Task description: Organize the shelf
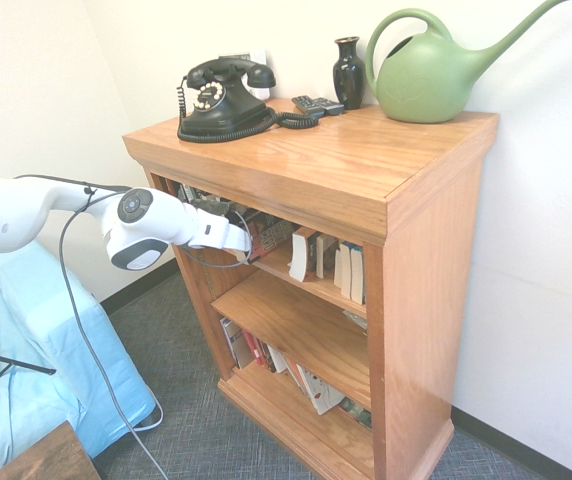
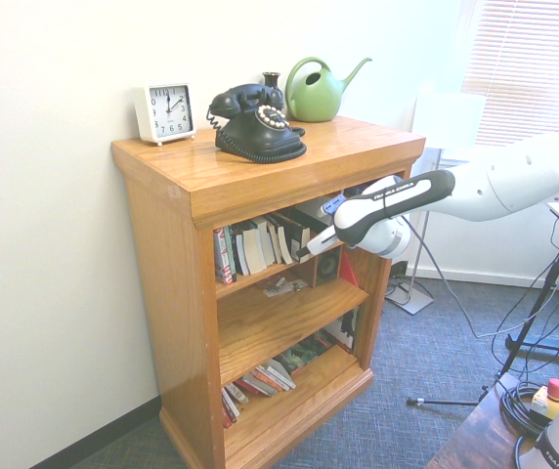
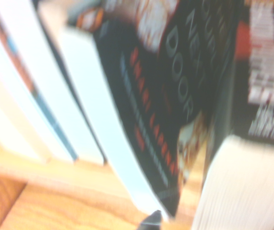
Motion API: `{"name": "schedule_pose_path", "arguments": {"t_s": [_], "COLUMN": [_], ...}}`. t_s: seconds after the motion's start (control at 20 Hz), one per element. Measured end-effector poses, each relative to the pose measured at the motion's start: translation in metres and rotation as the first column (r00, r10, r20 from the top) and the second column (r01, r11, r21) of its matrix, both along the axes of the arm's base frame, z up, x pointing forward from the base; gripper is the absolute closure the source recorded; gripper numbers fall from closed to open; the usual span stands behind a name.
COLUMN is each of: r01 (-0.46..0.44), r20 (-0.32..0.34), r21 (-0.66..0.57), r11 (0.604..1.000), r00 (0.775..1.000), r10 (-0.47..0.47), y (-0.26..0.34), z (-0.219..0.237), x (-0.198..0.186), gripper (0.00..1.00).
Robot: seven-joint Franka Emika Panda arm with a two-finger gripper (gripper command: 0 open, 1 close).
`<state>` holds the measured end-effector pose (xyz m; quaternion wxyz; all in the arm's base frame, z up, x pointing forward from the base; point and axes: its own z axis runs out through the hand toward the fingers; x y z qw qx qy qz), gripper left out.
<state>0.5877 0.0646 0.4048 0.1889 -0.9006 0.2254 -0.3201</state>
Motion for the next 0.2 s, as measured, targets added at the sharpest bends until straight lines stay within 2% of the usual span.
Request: {"name": "schedule_pose_path", "arguments": {"t_s": [0.2], "r01": [-0.002], "r20": [0.006], "r21": [-0.006], "r11": [1.0], "r00": [1.0], "r10": [0.002], "y": [-0.01], "z": [0.005], "x": [-0.033], "gripper": [0.0]}}
